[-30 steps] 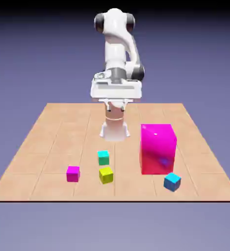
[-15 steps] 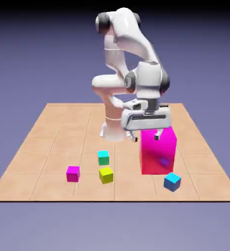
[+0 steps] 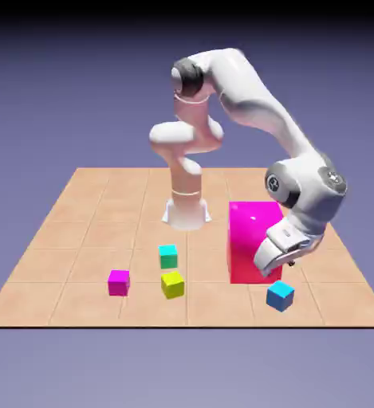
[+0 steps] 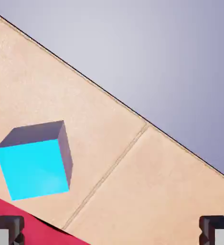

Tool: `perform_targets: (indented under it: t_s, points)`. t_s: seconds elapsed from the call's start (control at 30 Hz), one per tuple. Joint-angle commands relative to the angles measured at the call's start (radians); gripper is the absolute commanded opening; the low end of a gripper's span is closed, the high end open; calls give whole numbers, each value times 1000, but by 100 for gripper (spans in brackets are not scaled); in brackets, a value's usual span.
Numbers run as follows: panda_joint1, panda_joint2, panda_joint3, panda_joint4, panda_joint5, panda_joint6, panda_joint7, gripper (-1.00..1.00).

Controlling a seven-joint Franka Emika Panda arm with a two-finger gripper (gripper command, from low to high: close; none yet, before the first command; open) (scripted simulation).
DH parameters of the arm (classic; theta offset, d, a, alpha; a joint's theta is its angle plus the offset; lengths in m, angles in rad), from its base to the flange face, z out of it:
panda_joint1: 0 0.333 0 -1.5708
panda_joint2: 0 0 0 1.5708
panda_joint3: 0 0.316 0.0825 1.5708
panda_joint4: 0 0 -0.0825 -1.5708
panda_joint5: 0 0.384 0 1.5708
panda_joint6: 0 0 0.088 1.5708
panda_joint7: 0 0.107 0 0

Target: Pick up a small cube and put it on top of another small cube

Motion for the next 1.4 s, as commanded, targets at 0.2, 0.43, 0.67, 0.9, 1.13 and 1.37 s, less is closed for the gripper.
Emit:
perform_targets:
  t_s: [0.2, 0.43, 0.67, 0.9, 1.13, 1.37]
  points:
    - [45, 254, 72, 237, -68, -267, 11, 0]
    - [25, 315, 67, 137, -105, -158, 38, 0]
    - [74, 284, 49, 265, -33, -271, 15, -100]
    - [128, 224, -205, 151, 235, -168, 64, -100]
    - [183, 165, -459, 36, 502, -65, 112, -100]
    - [238, 105, -712, -79, 770, 39, 161, -100]
